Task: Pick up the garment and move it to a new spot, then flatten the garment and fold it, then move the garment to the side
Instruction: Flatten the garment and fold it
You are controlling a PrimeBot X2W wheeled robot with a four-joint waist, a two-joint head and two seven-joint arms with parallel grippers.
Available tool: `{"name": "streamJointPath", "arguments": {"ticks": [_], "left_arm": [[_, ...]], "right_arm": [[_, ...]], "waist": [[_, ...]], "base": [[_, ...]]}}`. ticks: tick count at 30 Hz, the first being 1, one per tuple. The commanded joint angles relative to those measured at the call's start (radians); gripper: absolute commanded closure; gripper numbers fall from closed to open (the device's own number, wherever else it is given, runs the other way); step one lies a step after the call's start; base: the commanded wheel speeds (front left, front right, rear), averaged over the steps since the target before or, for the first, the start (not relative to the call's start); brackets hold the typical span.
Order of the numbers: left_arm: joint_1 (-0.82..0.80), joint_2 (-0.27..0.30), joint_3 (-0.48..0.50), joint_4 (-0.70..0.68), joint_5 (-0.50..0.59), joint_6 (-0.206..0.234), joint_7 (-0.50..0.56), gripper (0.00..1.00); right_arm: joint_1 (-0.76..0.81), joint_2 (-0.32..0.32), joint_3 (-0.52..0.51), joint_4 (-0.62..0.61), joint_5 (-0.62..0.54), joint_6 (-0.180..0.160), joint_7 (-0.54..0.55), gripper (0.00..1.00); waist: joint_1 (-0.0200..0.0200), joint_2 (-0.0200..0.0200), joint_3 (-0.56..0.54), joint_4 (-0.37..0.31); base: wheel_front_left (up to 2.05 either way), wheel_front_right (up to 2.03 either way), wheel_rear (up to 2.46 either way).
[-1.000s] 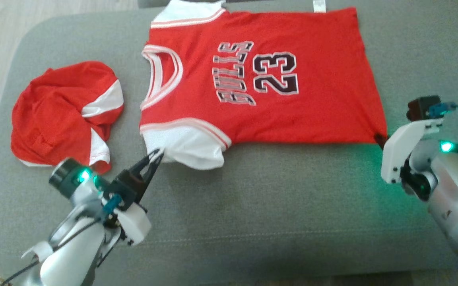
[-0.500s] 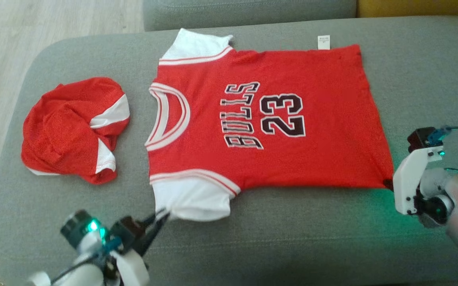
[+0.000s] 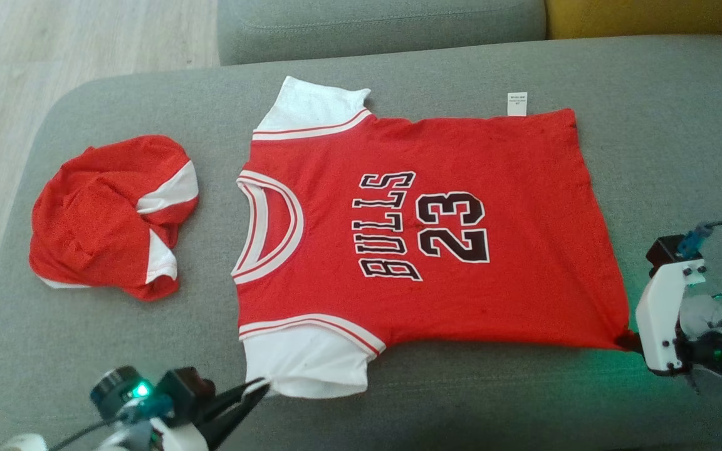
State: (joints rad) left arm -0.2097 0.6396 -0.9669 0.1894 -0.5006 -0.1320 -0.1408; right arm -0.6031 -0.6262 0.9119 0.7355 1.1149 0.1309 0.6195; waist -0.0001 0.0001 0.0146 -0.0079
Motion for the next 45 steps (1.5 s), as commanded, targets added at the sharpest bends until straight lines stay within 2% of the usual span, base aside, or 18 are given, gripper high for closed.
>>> {"name": "streamJointPath", "arguments": {"ticks": [1,5,11,21,26,32,43,44,45], "left_arm": [[-0.059,0.049,0.038,-0.027,-0.01,0.001,-0.001,1.0],[-0.093,0.07,0.049,-0.05,-0.031,0.001,-0.012,1.0],[-0.157,0.07,0.098,-0.064,-0.052,0.002,-0.046,1.0],[-0.33,0.071,0.133,-0.06,-0.048,0.002,-0.055,1.0],[-0.45,0.04,0.133,0.007,-0.042,0.002,-0.053,1.0],[-0.554,0.004,0.075,0.099,-0.035,0.002,-0.045,1.0],[-0.671,-0.055,0.019,0.263,-0.023,0.001,-0.076,1.0],[-0.678,-0.062,0.02,0.28,-0.021,0.001,-0.081,1.0],[-0.685,-0.069,0.021,0.296,-0.018,0.003,-0.085,1.0]], "right_arm": [[0.0,-0.039,-0.004,-0.014,0.003,0.0,-0.002,1.0],[-0.023,-0.034,-0.018,-0.012,0.001,0.0,-0.033,1.0],[-0.081,-0.015,-0.032,0.016,-0.032,0.0,-0.086,1.0],[-0.223,0.018,-0.056,0.042,-0.053,0.0,-0.122,1.0],[-0.303,0.042,-0.06,0.073,-0.079,0.0,-0.169,1.0],[-0.359,0.083,-0.043,0.116,-0.109,0.0,-0.218,1.0],[-0.406,0.126,-0.013,0.178,-0.12,0.0,-0.298,1.0],[-0.409,0.13,-0.015,0.186,-0.116,0.0,-0.309,0.59],[-0.409,0.135,-0.019,0.193,-0.107,0.0,-0.318,0.0]], "waist": [[0.0001,-0.0001,0.001,-0.001],[0.0001,-0.0001,0.008,-0.007],[0.0001,-0.0001,0.031,-0.011],[0.0001,-0.0001,0.136,-0.017],[0.0001,-0.0001,0.197,-0.015],[0.0001,-0.0001,0.25,-0.023],[0.0001,-0.0001,0.299,-0.036],[0.0001,-0.0001,0.301,-0.037],[0.0001,-0.0001,0.303,-0.038]], "base": [[0.0,0.0,0.0],[0.0,0.0,0.0],[0.0,0.0,0.0],[0.0,0.0,0.0],[0.0,0.0,0.0],[0.0,0.0,0.0],[0.0,0.0,0.0],[0.0,0.0,0.0],[0.0,0.0,0.0]]}}
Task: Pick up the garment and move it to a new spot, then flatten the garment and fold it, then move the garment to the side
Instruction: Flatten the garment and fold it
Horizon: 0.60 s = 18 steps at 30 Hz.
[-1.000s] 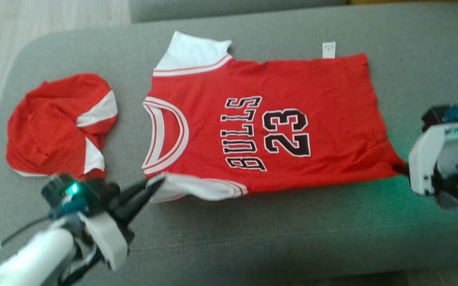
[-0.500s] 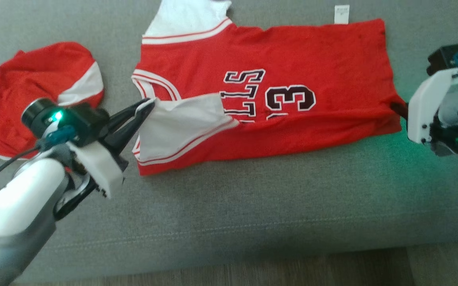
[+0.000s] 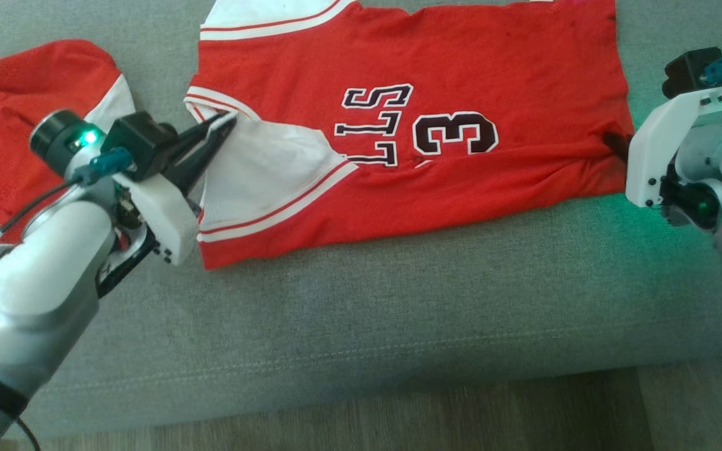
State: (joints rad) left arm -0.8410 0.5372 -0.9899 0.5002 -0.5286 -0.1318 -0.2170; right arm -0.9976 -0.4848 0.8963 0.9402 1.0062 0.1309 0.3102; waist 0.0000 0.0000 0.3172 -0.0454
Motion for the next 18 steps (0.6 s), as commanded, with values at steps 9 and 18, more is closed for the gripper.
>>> {"name": "streamJointPath", "arguments": {"ticks": [9,18], "left_arm": [[-0.052,-0.038,0.145,0.073,-0.014,0.103,-0.043,0.0],[0.158,-0.119,0.474,-0.157,-0.001,0.264,-0.045,0.0]], "right_arm": [[-0.014,0.018,-0.003,0.043,0.007,0.0,-0.141,0.0],[0.038,0.027,-0.038,0.032,0.002,0.0,-0.452,0.0]], "waist": [[0.0,0.0,-0.016,-0.002],[0.0,0.0,-0.089,0.009]], "base": [[0.0,0.0,0.0],[0.0,0.0,0.0]]}}
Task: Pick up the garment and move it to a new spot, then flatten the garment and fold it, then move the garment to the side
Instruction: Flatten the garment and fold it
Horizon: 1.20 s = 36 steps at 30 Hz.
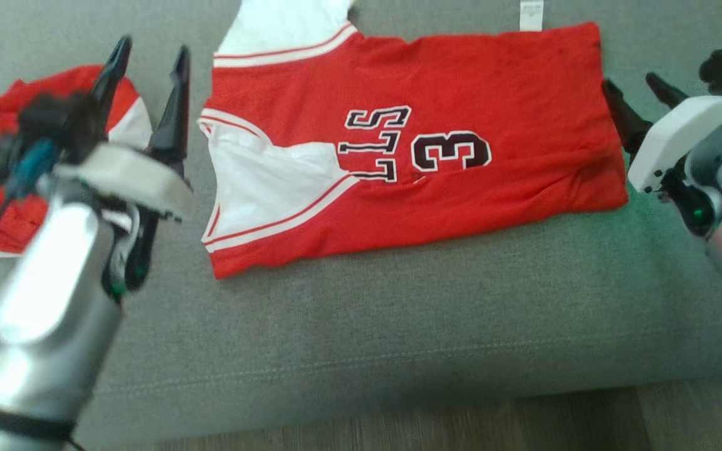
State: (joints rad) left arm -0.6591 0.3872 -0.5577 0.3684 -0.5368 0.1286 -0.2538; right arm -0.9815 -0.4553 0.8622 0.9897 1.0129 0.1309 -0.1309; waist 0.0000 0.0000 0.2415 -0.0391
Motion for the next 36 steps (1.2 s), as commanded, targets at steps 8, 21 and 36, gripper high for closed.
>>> {"name": "streamJointPath", "arguments": {"ticks": [8,21,36], "left_arm": [[0.256,-0.136,0.301,-0.23,0.12,0.022,-0.008,0.0],[0.517,-0.332,0.482,-0.285,0.292,-0.074,-0.008,0.0],[0.607,-0.337,0.419,-0.25,0.289,-0.027,-0.008,0.0]], "right_arm": [[0.123,0.017,-0.074,-0.095,-0.071,0.0,-0.129,0.0],[0.567,0.177,-0.638,-0.495,-0.554,0.0,-0.131,0.0],[0.773,0.348,-0.822,-0.687,-0.77,0.0,-0.131,0.0]], "waist": [[0.0,0.0,-0.079,0.004],[0.0,0.0,-0.14,0.004],[0.0,0.0,-0.152,-0.022]], "base": [[0.0,0.0,0.0],[0.0,0.0,0.0],[0.0,0.0,0.0]]}}
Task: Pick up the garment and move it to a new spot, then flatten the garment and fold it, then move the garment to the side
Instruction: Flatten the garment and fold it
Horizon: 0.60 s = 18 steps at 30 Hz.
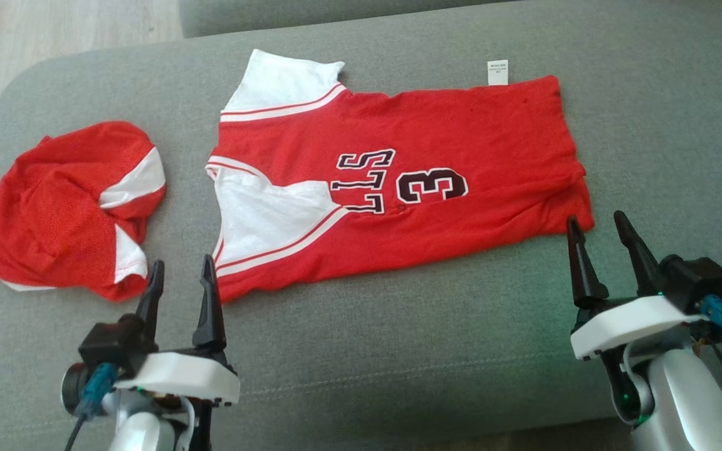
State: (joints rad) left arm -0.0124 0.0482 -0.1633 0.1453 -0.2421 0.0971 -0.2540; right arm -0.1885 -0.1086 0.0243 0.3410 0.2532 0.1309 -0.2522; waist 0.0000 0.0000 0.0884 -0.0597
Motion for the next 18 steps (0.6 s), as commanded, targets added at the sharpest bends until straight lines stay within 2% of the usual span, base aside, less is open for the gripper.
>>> {"name": "streamJointPath", "arguments": {"ticks": [1,11,18], "left_arm": [[-0.044,0.002,0.024,-0.02,-0.007,0.007,-0.008,0.0],[-0.126,0.002,0.019,0.176,-0.044,0.035,-0.008,0.0],[-0.206,0.002,0.038,0.396,-0.043,0.071,-0.008,0.0]], "right_arm": [[-0.021,0.005,0.016,-0.04,-0.012,0.0,-0.009,0.0],[-0.044,0.016,0.019,-0.051,-0.019,0.0,-0.009,0.0],[-0.057,0.017,0.012,-0.064,-0.017,0.0,-0.009,0.0]], "waist": [[0.0,0.0,0.004,-0.005],[0.0,0.0,0.044,-0.053],[0.0,0.0,0.074,-0.096]], "base": [[0.0,0.0,0.0],[0.0,0.0,0.0],[0.0,0.0,0.0]]}}
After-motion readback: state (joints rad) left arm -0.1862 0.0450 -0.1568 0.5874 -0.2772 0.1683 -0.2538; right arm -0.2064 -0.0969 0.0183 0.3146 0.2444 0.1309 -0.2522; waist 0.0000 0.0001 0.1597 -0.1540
